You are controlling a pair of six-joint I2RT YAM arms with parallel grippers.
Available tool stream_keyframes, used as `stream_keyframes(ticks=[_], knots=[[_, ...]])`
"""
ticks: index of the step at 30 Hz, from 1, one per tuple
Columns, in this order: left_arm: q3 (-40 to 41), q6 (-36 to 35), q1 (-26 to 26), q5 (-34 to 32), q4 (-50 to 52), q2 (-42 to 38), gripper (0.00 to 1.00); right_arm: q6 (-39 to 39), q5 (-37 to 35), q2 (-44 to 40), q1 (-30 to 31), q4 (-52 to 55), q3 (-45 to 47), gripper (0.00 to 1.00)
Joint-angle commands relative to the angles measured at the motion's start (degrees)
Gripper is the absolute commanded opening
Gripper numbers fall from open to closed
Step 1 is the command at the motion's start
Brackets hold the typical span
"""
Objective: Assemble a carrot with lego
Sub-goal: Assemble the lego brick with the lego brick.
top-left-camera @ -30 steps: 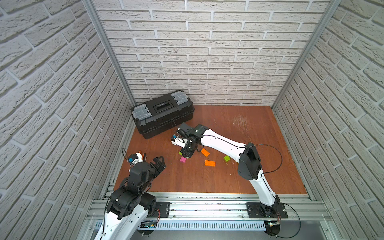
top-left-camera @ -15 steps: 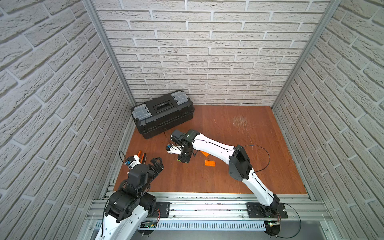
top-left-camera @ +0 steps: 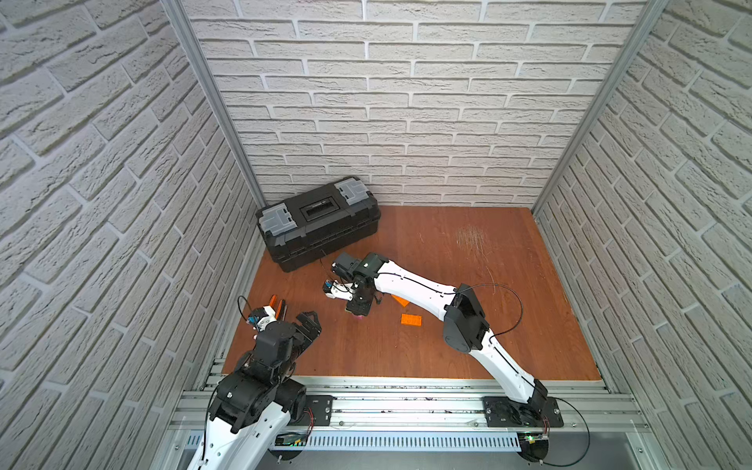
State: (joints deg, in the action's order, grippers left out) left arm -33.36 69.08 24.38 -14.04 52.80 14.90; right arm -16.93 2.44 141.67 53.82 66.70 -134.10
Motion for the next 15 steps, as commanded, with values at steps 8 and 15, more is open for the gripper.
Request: stream_keyframes(ticks=[8, 15], knots=[[2.79, -0.17, -0.33, 0.39, -1.11, -0.13, 0.98, 1.11, -1.09, 1.98, -0.57, 0.19, -1.19, 0.02], [3.22, -0.17, -0.35, 0.68, -1.37, 0.11, 0.98, 2.74, -1.57, 2.57, -1.61, 0.36, -1.58, 0.02]])
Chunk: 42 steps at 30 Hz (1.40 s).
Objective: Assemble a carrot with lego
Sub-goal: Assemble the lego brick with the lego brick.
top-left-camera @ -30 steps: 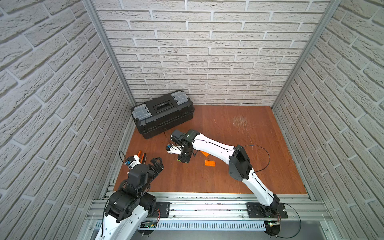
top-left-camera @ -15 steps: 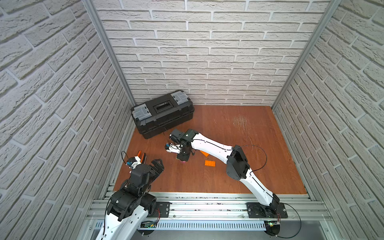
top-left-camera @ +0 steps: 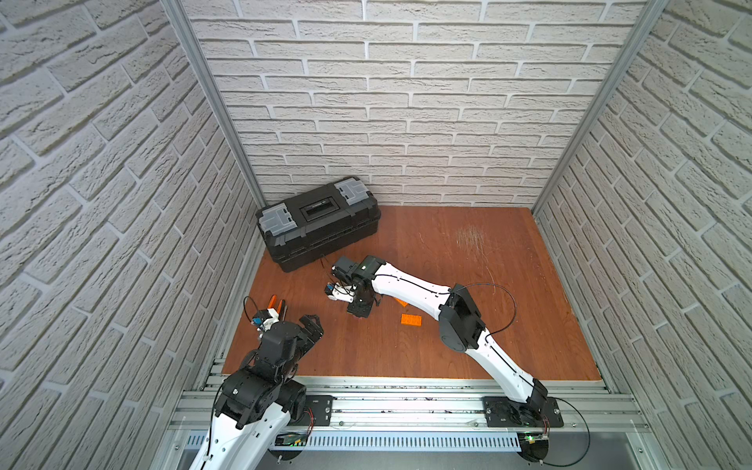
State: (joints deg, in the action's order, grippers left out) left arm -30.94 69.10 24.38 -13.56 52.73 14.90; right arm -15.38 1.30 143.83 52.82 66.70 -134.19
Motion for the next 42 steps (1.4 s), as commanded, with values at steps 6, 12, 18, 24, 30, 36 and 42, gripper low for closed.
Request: stream_keyframes(ticks=[6, 12, 18, 24, 30, 36, 42], knots=[[1.18, -0.19, -0.35, 0.47, -1.58, 0.31, 0.98, 3.03, 0.49, 1.59, -0.96, 1.29, -2.78, 0.02], [1.36, -0.22, -0.31, 0.55, -1.84, 0.31, 0.98, 5.72, 2.57, 1.59, -1.40, 0.58, -3.29, 0.02], [2.00, -0.11, -0.31, 0.97, -1.98, 0.40, 0.98, 8.35, 2.66, 5.32, -1.42, 5.07, -8.38, 0.02], [2.68, 0.02, -0.32, 1.44, -2.50, 0.40, 0.98, 9.81, 2.61, 7.09, -1.38, 7.19, -8.89, 0.02], [2.82, -0.19, -0.35, 1.46, -2.28, 0.31, 0.98, 9.46, 2.30, 6.23, -1.40, 7.07, -8.59, 0.02], [3.03, -0.20, -0.30, 1.46, -2.19, 0.13, 0.98, 6.67, 2.04, 4.35, -1.40, 5.63, -5.22, 0.02], [3.11, -0.12, -0.34, 1.52, -1.84, -0.22, 0.98, 4.27, 1.16, 6.05, -1.49, 6.86, -4.68, 0.02]])
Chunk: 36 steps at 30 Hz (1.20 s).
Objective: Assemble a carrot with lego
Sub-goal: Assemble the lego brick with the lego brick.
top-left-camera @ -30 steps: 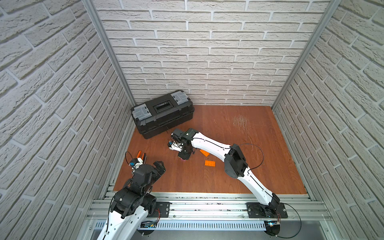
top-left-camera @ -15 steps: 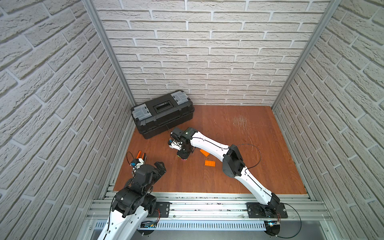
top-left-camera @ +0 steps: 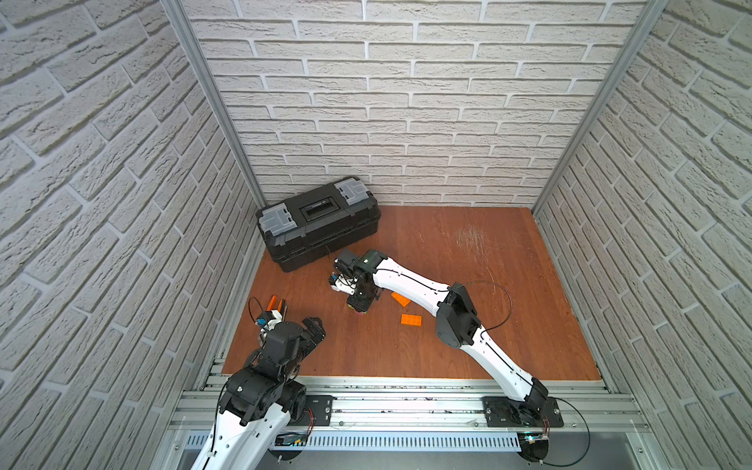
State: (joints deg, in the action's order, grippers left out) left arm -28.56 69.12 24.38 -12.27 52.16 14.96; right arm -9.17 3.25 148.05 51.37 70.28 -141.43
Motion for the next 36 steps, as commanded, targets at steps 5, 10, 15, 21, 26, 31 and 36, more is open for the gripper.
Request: stream_keyframes(ticks=[5, 10, 15, 21, 26, 31, 36], knots=[[0.87, 0.00, -0.37, 0.23, -1.36, -0.12, 0.98, -2.50, -0.40, 3.37, -0.05, 4.01, 3.22, 0.02], [1.03, 0.00, -0.36, 0.63, -1.61, 0.41, 0.98, -2.48, 1.30, 2.75, -0.05, -0.24, 9.01, 0.02], [1.40, 0.12, -0.38, 0.89, -1.42, 0.58, 0.98, -1.32, 3.16, 2.99, -0.24, -2.42, 11.74, 0.02], [1.82, 0.24, -0.38, 1.10, -1.59, 0.68, 0.98, 1.39, 4.52, 2.74, -0.66, -4.29, 12.75, 0.03], [1.97, 0.18, -0.35, 1.09, -1.97, 0.86, 0.98, 3.75, 4.20, 2.16, -0.95, -4.89, 13.02, 0.05], [1.67, -0.12, -0.39, 1.11, -1.88, 1.03, 0.98, 3.75, 1.48, 0.88, -0.97, -3.98, 13.19, 0.04], [1.91, 0.00, -0.34, 1.01, -2.02, 0.89, 0.98, 3.17, 0.06, -2.04, -1.11, -3.84, 13.92, 0.04]])
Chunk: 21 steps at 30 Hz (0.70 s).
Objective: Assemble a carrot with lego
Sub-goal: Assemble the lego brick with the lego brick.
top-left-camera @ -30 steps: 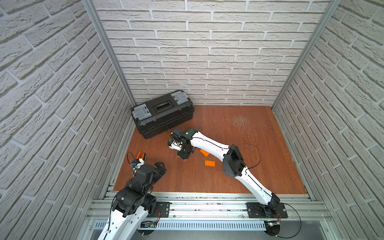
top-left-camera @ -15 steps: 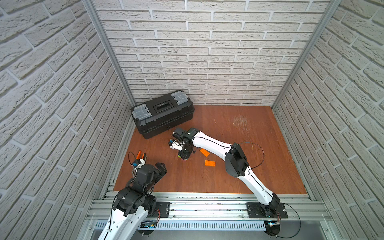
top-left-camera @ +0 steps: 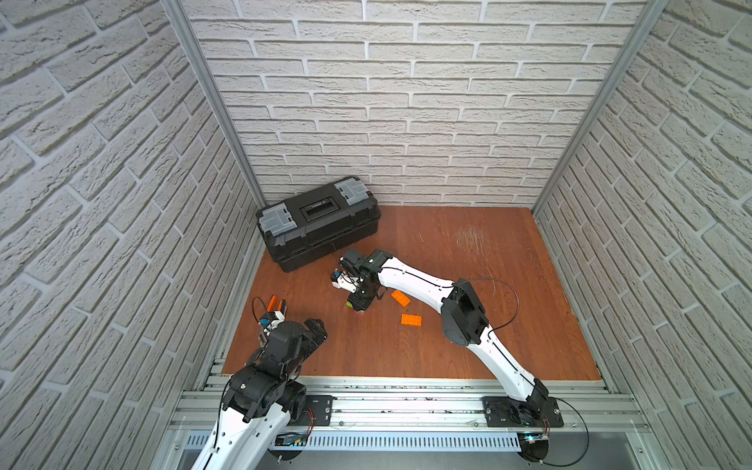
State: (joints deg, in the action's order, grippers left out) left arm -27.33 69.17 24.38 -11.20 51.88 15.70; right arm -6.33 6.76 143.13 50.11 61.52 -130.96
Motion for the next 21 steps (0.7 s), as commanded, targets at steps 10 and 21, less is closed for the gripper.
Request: stream_keyframes(ticks=[10, 21], knots=[[0.78, -0.04, -0.35, -0.05, -1.86, 0.09, 0.98, -0.60, -4.51, 0.13, -0.36, 6.50, 3.34, 0.04], [0.88, -0.07, -0.31, -0.03, -2.07, 0.38, 0.98, -2.00, -4.81, 3.24, -0.27, 8.62, 2.65, 0.04]])
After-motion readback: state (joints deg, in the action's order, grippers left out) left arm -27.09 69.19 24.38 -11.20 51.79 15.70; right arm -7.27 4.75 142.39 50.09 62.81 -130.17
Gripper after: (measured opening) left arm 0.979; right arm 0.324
